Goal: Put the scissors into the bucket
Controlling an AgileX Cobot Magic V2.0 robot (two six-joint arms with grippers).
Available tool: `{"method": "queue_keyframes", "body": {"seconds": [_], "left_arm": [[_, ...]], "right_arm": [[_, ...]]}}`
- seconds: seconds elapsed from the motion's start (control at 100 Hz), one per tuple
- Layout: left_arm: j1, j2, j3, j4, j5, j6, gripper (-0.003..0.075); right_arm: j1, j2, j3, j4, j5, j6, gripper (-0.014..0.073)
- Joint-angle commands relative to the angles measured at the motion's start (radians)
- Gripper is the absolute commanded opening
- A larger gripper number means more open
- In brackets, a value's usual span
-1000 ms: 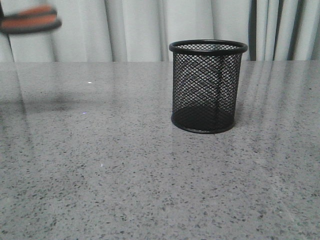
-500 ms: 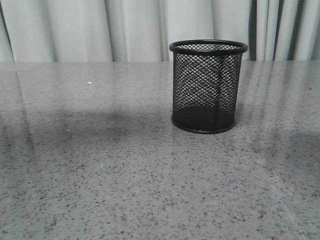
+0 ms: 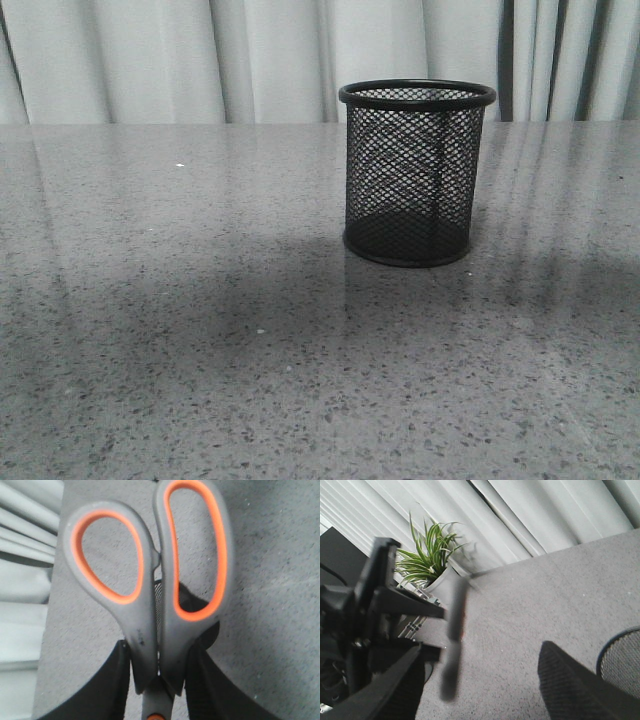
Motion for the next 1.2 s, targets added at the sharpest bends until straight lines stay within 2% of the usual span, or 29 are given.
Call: {"method": "queue_keyframes", "body": {"seconds": [0.0, 0.16, 0.37, 0.44, 0.63, 0.68, 0.79, 0.9, 1.01, 1.11, 1.19], "left_arm": [[-0.048, -0.003, -0.037, 0.006, -0.101, -0.061, -0.0020], [-0.116, 0.019, -0.064, 0.012, -0.169, -0.115, -0.0020], [-0.150, 0.064, -0.127, 0.020, -0.176, -0.133, -0.0021], [-0.150, 0.071, -0.127, 0.020, -0.174, -0.133, -0.0021], [-0.148, 0.074, -0.127, 0.021, -0.171, -0.133, -0.0020], [-0.148, 0.074, -0.127, 0.034, -0.171, -0.133, -0.0018], [-0.148, 0.074, -0.127, 0.090, -0.146, -0.136, 0.0041], [-0.117, 0.074, -0.127, 0.119, -0.136, -0.200, 0.0176], [-0.028, 0.066, -0.127, 0.122, -0.136, -0.233, 0.0314], [0.083, 0.050, -0.127, 0.122, -0.140, -0.235, 0.0336], [0.191, 0.028, -0.127, 0.122, -0.140, -0.240, 0.0335]], "right_arm": [[-0.003, 0.003, -0.056, 0.063, 0.000, -0.018, 0.0437], [-0.003, 0.022, -0.081, 0.057, 0.013, -0.018, 0.0437], [-0.003, 0.069, -0.086, 0.055, 0.059, -0.018, 0.0414], [-0.003, 0.071, -0.086, 0.055, 0.059, -0.020, 0.0332], [-0.003, 0.071, -0.086, 0.055, 0.046, -0.058, -0.0013], [-0.003, 0.071, -0.086, 0.052, 0.046, -0.062, -0.0072], [-0.003, 0.071, -0.086, 0.030, 0.033, -0.062, -0.0063], [-0.003, 0.071, -0.086, 0.014, 0.013, -0.062, -0.0063], [-0.003, 0.071, -0.086, 0.002, -0.008, -0.062, -0.0063], [-0.003, 0.071, -0.106, -0.074, -0.036, -0.054, -0.0057], [-0.003, 0.073, -0.142, -0.184, -0.066, 0.016, -0.0048]]}}
